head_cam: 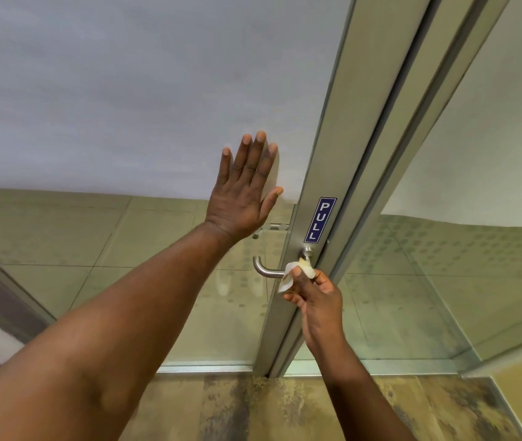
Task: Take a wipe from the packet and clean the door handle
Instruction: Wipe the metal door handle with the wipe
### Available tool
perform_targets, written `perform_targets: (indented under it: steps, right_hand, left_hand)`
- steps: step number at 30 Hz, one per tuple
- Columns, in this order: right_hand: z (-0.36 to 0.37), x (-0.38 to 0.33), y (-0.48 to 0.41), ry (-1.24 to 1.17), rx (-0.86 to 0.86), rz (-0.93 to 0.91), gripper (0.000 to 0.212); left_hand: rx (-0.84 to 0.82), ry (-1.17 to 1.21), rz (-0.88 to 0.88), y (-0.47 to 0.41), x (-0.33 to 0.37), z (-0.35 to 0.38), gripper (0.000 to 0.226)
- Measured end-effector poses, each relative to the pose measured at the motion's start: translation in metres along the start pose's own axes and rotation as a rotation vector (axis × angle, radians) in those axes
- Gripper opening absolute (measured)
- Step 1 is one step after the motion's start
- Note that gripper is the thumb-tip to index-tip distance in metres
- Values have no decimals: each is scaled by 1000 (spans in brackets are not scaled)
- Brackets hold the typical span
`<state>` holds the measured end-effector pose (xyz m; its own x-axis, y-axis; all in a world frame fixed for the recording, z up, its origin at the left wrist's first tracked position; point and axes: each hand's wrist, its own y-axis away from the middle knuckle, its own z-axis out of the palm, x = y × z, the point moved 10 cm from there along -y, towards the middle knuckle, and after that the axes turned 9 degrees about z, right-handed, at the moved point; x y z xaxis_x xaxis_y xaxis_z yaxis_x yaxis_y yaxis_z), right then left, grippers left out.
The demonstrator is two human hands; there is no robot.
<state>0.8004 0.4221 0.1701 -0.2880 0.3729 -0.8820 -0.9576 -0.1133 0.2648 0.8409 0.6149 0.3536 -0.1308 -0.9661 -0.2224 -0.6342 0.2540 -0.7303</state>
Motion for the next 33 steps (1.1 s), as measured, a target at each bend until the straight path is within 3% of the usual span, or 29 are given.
perform_targets:
  steps: [4, 6, 10, 12, 16, 23, 28, 30, 33]
  right_hand:
    - [6, -17, 5, 8, 3, -43, 42]
    - [7, -27, 7, 27, 13, -69, 43]
    - [7, -40, 13, 55, 8, -100, 31]
    - [8, -43, 15, 61, -13, -97, 30]
    - [5, -37, 14, 19, -72, -43, 18]
    - [4, -25, 18, -161, -153, 33, 30]
    - [-6, -28, 15, -240, -105, 21, 19]
    - [-12, -28, 13, -240, -76, 17, 9]
    - [-21, -29, 11, -208, -27, -10, 20]
  left_hand:
    - [67, 263, 148, 27, 42, -28, 67]
    - [8, 509, 139, 49, 64, -28, 55]
    - [-310, 1044, -264, 87, 85, 6, 29]
    - [-306, 1231, -475, 99, 84, 15, 17]
    - [-218, 1487, -759, 108, 82, 19, 19]
    - [-263, 1662, -926, 118, 101, 25, 14]
    - [-275, 1545, -907, 124, 100, 29, 4]
    - [-200, 1438, -922, 126, 91, 26, 14]
    - [-128, 1319, -899, 127, 83, 22, 12]
